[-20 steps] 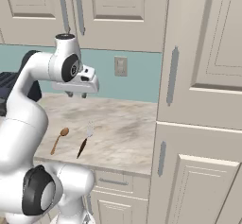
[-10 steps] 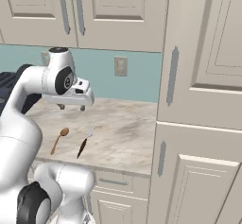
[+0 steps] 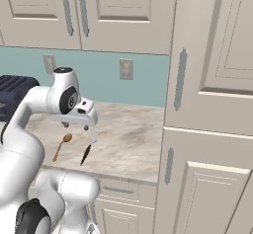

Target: Take the fork and place it on the left side of the plate. Then take the spoon and place it on the right side of the plate. Make sure they're directly next to the plate.

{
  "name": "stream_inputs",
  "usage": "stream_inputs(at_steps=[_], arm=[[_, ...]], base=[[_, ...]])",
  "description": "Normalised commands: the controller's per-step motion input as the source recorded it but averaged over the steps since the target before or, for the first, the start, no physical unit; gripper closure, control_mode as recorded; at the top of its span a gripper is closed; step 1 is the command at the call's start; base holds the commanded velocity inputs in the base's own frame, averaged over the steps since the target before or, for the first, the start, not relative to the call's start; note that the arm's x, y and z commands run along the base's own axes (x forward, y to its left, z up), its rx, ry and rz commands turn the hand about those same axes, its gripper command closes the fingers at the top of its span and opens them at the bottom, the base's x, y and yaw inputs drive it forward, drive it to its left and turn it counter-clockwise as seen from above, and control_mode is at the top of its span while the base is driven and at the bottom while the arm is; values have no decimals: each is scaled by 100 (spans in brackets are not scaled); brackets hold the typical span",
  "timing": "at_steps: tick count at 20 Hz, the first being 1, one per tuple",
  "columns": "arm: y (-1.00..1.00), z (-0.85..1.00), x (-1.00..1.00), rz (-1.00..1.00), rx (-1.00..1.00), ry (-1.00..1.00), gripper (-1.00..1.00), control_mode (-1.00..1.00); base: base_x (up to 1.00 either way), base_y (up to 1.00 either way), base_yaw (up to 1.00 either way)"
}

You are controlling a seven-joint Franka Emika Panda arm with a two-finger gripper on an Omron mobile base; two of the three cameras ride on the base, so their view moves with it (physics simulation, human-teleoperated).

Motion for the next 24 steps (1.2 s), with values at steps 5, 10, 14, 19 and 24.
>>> stream_inputs(at_steps=[5, 10, 14, 19, 24], arm=[[0, -46, 4, -5, 0, 3, -100, -100], [0, -44, 0, 0, 0, 2, -100, -100], [0, -30, 15, 0, 0, 5, -100, -100], [0, -24, 27, 0, 0, 8, -100, -100], [1, -25, 38, 0, 0, 5, -100, -100]], base=[[0, 0, 0], [0, 0, 0], [0, 0, 0], [0, 0, 0], [0, 0, 0]])
